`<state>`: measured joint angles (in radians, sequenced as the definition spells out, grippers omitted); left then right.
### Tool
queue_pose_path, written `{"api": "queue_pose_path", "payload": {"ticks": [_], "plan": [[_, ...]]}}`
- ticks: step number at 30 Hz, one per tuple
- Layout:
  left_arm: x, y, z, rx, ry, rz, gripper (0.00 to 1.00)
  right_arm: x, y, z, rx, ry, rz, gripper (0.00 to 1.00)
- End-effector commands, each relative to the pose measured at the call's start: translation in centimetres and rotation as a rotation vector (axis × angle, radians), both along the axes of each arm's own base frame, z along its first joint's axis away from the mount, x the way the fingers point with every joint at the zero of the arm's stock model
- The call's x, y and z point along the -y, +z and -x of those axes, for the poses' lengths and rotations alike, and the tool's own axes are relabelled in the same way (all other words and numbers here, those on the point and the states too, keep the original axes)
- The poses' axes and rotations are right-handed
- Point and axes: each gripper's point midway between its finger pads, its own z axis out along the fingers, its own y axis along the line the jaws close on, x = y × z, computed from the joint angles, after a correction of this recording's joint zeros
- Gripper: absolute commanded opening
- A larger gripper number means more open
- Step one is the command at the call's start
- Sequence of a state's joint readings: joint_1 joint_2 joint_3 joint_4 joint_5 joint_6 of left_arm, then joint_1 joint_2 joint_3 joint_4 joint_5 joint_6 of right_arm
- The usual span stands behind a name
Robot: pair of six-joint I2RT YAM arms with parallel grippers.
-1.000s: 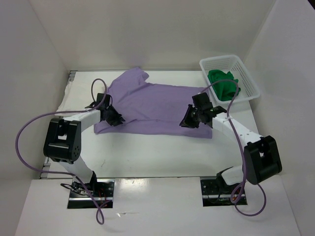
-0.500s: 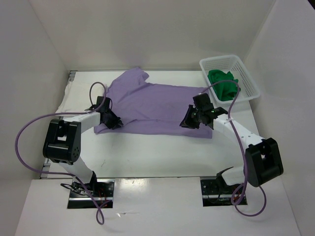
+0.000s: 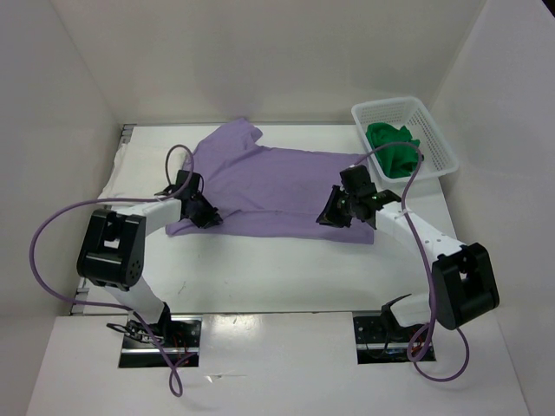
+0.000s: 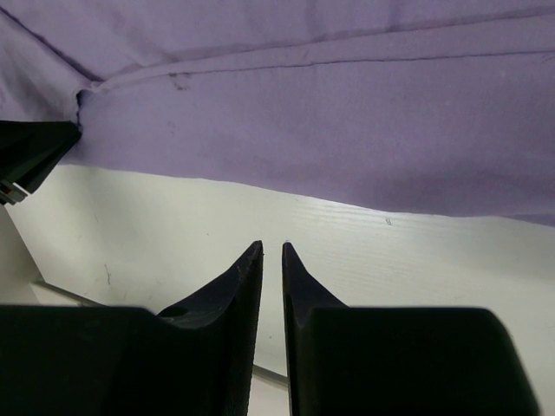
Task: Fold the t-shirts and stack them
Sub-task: Fold the flattened tshirt in 1/3 of the way
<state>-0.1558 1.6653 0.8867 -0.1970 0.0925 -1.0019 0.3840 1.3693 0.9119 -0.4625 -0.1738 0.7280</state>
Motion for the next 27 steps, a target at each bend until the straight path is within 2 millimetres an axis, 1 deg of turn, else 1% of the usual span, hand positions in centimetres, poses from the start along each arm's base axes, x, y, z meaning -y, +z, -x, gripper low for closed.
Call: {"api": "queue_pose_path", "payload": {"ticks": [1, 2, 3, 4, 6, 7, 8, 9, 10, 11, 13, 14, 15, 16, 17, 18, 19, 20, 21, 22, 23, 24, 25, 26, 27], "plan": [[0.6, 0.8, -1.4, 0.039, 0.001, 0.027, 0.22, -0.7, 0.9, -0.3, 0.048, 0.013, -0.027, 0.2], [0.6, 0.8, -1.4, 0.039, 0.001, 0.027, 0.2, -0.7, 0.9, -0.3, 0.048, 0.013, -0.027, 0.2], [0.7, 1.2, -1.8, 0.051, 0.001, 0.029, 0.17, -0.7, 0.9, -0.3, 0.048, 0.013, -0.027, 0.2], [0.5, 0.8, -1.7, 0.042, 0.005, 0.02, 0.12, -0.7, 0.9, -0.3, 0.048, 0.013, -0.027, 0.2], [0.7, 1.4, -2.7, 0.066, 0.005, 0.024, 0.07, -0.7, 0.9, -0.3, 0.048, 0.013, -0.027, 0.2], [0.8, 2.1, -3.4, 0.087, 0.005, 0.027, 0.05, -0.7, 0.9, -0.3, 0.048, 0.013, -0.027, 0.2], [0.8, 2.2, -3.8, 0.092, 0.005, 0.028, 0.02, -0.7, 0.9, -0.3, 0.048, 0.013, -0.027, 0.2], [0.9, 2.3, -4.2, 0.095, 0.005, 0.029, 0.01, -0.7, 0.9, -0.3, 0.048, 0.013, -0.027, 0.2], [1.3, 2.8, -5.0, 0.114, 0.001, 0.025, 0.0, -0.7, 0.9, -0.3, 0.048, 0.013, -0.027, 0.2], [1.3, 3.2, -5.3, 0.119, 0.001, 0.025, 0.0, -0.7, 0.9, -0.3, 0.048, 0.013, -0.027, 0.2], [2.2, 3.2, -5.9, 0.126, -0.023, 0.015, 0.0, -0.8, 0.9, -0.3, 0.045, 0.019, -0.034, 0.2], [2.2, 4.0, -7.0, 0.152, -0.017, 0.011, 0.0, -0.8, 0.9, -0.3, 0.045, 0.019, -0.034, 0.2], [2.7, 4.3, -7.3, 0.163, -0.035, 0.008, 0.0, -0.8, 0.9, -0.3, 0.045, 0.019, -0.034, 0.2], [3.3, 4.0, -7.6, 0.158, -0.045, 0.008, 0.0, -0.8, 0.9, -0.3, 0.045, 0.019, -0.034, 0.2], [3.3, 4.0, -8.0, 0.155, -0.046, 0.008, 0.0, -0.8, 0.9, -0.3, 0.045, 0.019, -0.034, 0.2], [4.0, 4.9, -9.0, 0.186, -0.065, -0.001, 0.0, -0.8, 0.9, -0.3, 0.045, 0.019, -0.034, 0.2], [4.8, 4.2, -9.1, 0.169, -0.08, -0.003, 0.0, -0.8, 0.9, -0.3, 0.045, 0.019, -0.034, 0.2], [4.6, 4.1, -9.5, 0.167, -0.085, -0.02, 0.0, -0.8, 0.9, -0.3, 0.045, 0.019, -0.034, 0.2], [5.1, 3.5, -9.8, 0.161, -0.092, -0.028, 0.0, -0.8, 0.9, -0.3, 0.045, 0.019, -0.034, 0.2], [5.3, 4.0, -10.4, 0.173, -0.1, -0.031, 0.0, -0.8, 0.9, -0.3, 0.045, 0.019, -0.034, 0.2], [5.9, 4.0, -10.6, 0.177, -0.111, -0.03, 0.0, -0.8, 0.9, -0.3, 0.045, 0.019, -0.034, 0.2], [6.3, 3.6, -10.7, 0.172, -0.13, -0.037, 0.0, -0.8, 0.9, -0.3, 0.045, 0.019, -0.034, 0.2], [6.3, 3.4, -10.7, 0.167, -0.138, -0.044, 0.0, -0.8, 0.9, -0.3, 0.045, 0.019, -0.034, 0.21], [7.0, 3.7, -11.0, 0.176, -0.152, -0.033, 0.0, -0.8, 0.9, -0.3, 0.045, 0.019, -0.034, 0.22], [7.0, 3.0, -11.1, 0.166, -0.161, -0.041, 0.0, -0.8, 0.9, -0.3, 0.045, 0.019, -0.034, 0.23]]}}
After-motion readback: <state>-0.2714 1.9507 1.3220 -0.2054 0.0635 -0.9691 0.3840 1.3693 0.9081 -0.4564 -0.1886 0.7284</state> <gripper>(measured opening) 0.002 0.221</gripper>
